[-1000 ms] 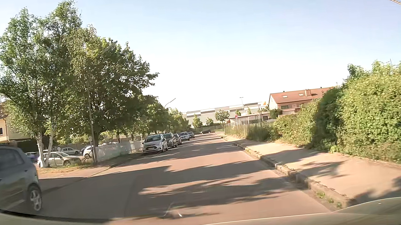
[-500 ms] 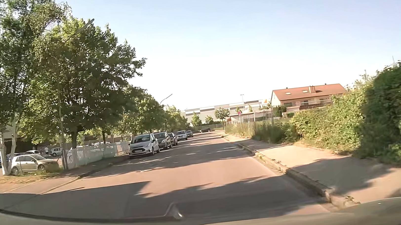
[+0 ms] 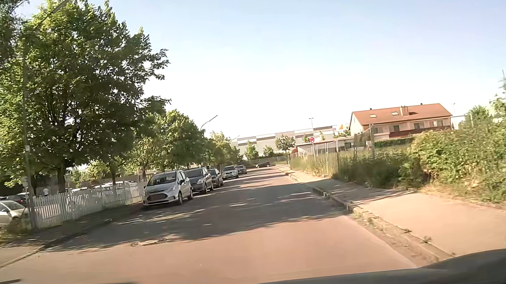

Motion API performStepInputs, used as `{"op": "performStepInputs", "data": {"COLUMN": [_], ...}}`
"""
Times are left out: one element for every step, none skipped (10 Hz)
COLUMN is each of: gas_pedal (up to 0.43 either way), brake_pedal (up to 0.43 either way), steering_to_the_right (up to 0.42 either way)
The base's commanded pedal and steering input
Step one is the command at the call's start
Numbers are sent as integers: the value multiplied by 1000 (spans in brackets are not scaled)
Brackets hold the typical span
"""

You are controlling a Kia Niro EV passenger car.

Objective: Follow the waypoints while adhering to traffic rules and regulations

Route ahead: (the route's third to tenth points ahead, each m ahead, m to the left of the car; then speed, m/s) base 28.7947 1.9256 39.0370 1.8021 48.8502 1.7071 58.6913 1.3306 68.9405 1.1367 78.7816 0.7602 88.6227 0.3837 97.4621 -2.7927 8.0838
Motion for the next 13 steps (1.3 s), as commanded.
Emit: {"op": "performStepInputs", "data": {"gas_pedal": [0, 0, 0, 0, 0, 0, 0, 0, 0, 0, 0, 0, 0], "brake_pedal": [0, 0, 0, 0, 0, 0, 0, 0, 0, 0, 0, 0, 0], "steering_to_the_right": [-27, -28, -28, -28, -28, -28, -26, -20, -11, -3, 0, 0, -1]}}
